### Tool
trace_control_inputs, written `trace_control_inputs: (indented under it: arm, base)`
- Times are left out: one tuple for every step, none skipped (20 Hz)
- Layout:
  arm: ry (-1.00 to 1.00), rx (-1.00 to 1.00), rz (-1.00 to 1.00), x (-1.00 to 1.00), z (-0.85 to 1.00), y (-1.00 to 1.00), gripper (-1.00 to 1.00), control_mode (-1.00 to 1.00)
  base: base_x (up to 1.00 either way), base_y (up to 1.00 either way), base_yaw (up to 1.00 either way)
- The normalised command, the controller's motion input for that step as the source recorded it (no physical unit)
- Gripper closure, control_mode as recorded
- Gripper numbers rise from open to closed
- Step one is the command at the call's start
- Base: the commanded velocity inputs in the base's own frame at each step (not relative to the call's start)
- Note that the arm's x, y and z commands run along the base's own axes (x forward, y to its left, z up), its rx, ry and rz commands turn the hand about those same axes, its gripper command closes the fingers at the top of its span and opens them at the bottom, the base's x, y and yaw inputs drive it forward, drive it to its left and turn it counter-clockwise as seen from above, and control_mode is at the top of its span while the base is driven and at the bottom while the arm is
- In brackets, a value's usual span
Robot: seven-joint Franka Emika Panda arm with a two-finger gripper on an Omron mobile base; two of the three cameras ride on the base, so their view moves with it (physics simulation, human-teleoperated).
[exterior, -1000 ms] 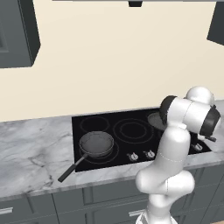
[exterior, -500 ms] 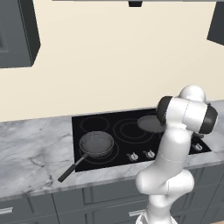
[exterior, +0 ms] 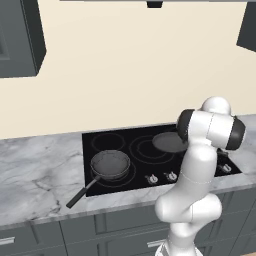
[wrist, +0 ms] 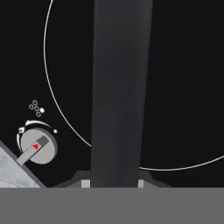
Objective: Place both pans onto different burners. Then place the garlic and the chicken drumstick on different pans.
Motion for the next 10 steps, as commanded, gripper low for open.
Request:
trace_control_inputs:
  arm:
    - [0.00, -0.03, 0.05, 0.00, -0.07, 0.46, 1.00, -1.00]
    - [0.00, -0.03, 0.05, 0.00, -0.06, 0.46, 1.00, -1.00]
    - [0.00, -0.02, 0.05, 0.00, -0.04, 0.46, 1.00, -1.00]
    - [0.00, -0.01, 0.07, 0.00, -0.01, 0.46, 1.00, -1.00]
    - [0.00, -0.01, 0.07, 0.00, 0.00, 0.48, 1.00, -1.00]
    - [0.00, -0.01, 0.07, 0.00, 0.00, 0.49, 1.00, -1.00]
    - [0.00, 0.00, 0.07, 0.00, 0.00, 0.42, 1.00, -1.00]
    - [0.00, 0.00, 0.08, 0.00, -0.03, 0.31, 1.00, -1.00]
    - [0.00, 0.00, 0.08, 0.00, -0.02, 0.22, 1.00, -1.00]
    - [0.01, 0.00, 0.07, 0.00, -0.01, 0.14, 1.00, -1.00]
  base:
    - [0.00, 0.00, 0.00]
    - [0.00, 0.00, 0.00]
    - [0.00, 0.00, 0.00]
    - [0.00, 0.00, 0.00]
    - [0.00, 0.00, 0.00]
    - [0.00, 0.00, 0.00]
    - [0.00, 0.00, 0.00]
    - [0.00, 0.00, 0.00]
    - [0.00, 0.00, 0.00]
    - [0.00, 0.00, 0.00]
